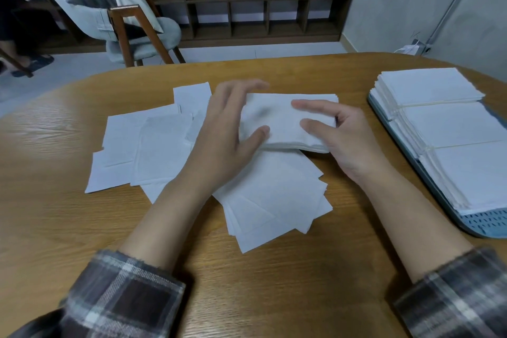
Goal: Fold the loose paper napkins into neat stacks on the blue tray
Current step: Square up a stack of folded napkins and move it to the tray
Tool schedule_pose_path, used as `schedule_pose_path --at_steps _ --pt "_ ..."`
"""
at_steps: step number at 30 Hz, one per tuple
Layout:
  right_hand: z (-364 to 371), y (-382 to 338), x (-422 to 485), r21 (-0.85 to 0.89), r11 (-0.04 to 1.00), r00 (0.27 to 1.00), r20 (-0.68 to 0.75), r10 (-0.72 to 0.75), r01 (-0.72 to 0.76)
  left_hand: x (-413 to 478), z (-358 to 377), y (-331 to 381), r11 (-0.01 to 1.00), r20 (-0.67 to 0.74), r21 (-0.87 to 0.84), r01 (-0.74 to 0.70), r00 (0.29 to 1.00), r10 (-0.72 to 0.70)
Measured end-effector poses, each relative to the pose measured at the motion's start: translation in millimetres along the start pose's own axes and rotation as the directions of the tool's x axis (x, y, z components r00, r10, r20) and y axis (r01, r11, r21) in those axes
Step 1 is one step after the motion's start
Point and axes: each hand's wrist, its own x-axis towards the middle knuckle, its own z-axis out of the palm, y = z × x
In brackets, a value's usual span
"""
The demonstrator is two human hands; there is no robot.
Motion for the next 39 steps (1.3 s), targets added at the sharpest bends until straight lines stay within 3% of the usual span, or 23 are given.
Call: schedule_pose_path --at_steps 2,5,8,14,17,22,25,28,32,39 --pt "0 0 0 -0.064 0.998 0.998 -0.063 -0.015 0.011 -1 2 -4 0.997 0.102 0.048 -0.068 0.993 0.062" --pt "2 -2 -1 -0.088 0.996 0.996 -0.081 -0.026 0.019 -3 7 -6 0.996 0.387 0.089 -0.028 0.922 -0.008" --pt "3 -1 0 -0.122 0.992 0.993 -0.109 -0.044 0.030 -3 9 -5 0.984 0.465 0.178 -0.012 0.882 -0.073" --pt "2 -1 0 -0.125 0.991 0.991 -0.117 -0.063 0.048 -2 4 0 0.998 0.360 0.013 0.065 0.930 -0.065" --pt "4 -4 -1 0.022 1.000 0.996 -0.083 -0.014 0.016 0 -4 3 0.972 0.324 -0.179 0.150 0.942 -0.086" --pt "2 -8 -5 0.185 0.980 0.994 0.087 0.061 -0.077 4 -14 4 0.881 0.100 -0.411 0.235 0.972 -0.212" --pt "6 -6 -7 0.218 0.973 0.985 0.165 0.047 -0.082 4 -11 -2 0.892 -0.017 -0.386 0.235 0.965 -0.261" --pt "11 -4 -8 0.088 0.996 0.994 0.106 -0.018 0.009 4 -8 -3 0.901 -0.102 -0.379 0.211 0.958 -0.267" --pt "10 -1 -6 0.151 0.989 0.995 0.100 -0.007 -0.008 5 -9 -1 0.911 -0.095 -0.375 0.170 0.971 -0.221" --pt "12 -6 -7 0.255 0.967 0.974 0.217 -0.062 0.005 4 -10 -1 0.872 -0.068 -0.434 0.225 0.957 -0.281"
